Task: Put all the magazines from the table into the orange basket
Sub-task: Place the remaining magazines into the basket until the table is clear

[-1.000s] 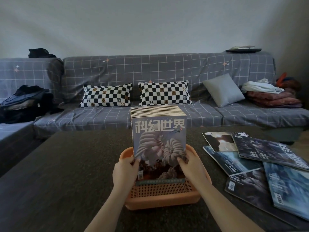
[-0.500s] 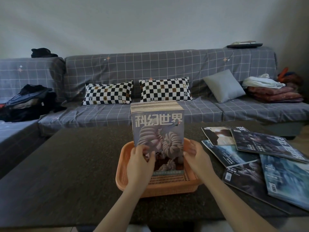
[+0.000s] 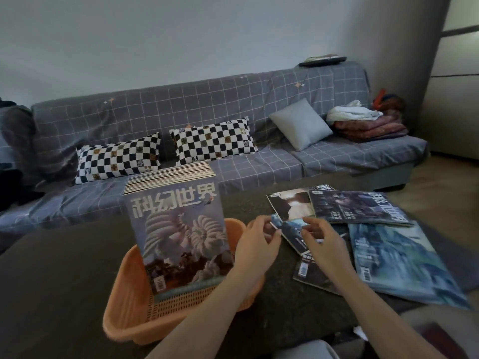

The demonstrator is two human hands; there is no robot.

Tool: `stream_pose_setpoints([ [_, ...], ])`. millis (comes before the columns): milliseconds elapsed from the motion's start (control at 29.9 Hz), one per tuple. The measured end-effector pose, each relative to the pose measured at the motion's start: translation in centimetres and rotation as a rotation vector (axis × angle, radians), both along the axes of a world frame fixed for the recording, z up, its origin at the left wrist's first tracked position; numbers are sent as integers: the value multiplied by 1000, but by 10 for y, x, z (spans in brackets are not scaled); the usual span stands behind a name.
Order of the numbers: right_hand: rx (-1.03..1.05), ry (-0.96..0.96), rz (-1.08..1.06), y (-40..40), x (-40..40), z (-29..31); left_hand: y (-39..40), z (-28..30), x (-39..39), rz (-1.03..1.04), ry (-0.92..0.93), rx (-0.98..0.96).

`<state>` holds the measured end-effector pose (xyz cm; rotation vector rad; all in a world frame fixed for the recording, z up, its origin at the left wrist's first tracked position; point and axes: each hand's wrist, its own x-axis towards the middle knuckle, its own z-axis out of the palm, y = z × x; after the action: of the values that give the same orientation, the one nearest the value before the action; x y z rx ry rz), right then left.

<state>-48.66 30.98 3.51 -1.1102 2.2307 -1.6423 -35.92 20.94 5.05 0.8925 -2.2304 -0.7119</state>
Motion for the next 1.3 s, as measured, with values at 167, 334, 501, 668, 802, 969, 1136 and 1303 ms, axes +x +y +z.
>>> stream_pose_setpoints([
  [167,40,-22,-138,10,-60,-19,-5,-14,-79,-136,-44,96],
  [334,229,5,-313,11,-121,-42,-24,-35,-166,-180,-133,97],
  [501,469,45,-453,-5,-166,-50,-55,-54,-242,-151,-220,34],
  [668,594,152,-526,-11,-177,-77,-92,-77,-305,-265,-417,-117],
  [802,550,137,-553,-13,-185,-84,-117,-89,-347,-298,-630,-147],
  [969,536,145,-575,-11,-187,-87,-125,-89,-363,-291,-670,-213],
  [1136,431,61,-646,-6,-186,-84,-115,-63,-336,-288,-669,-98],
  [1303,296,-76,-614,5,-179,-72,-84,-37,-283,-324,-498,130],
])
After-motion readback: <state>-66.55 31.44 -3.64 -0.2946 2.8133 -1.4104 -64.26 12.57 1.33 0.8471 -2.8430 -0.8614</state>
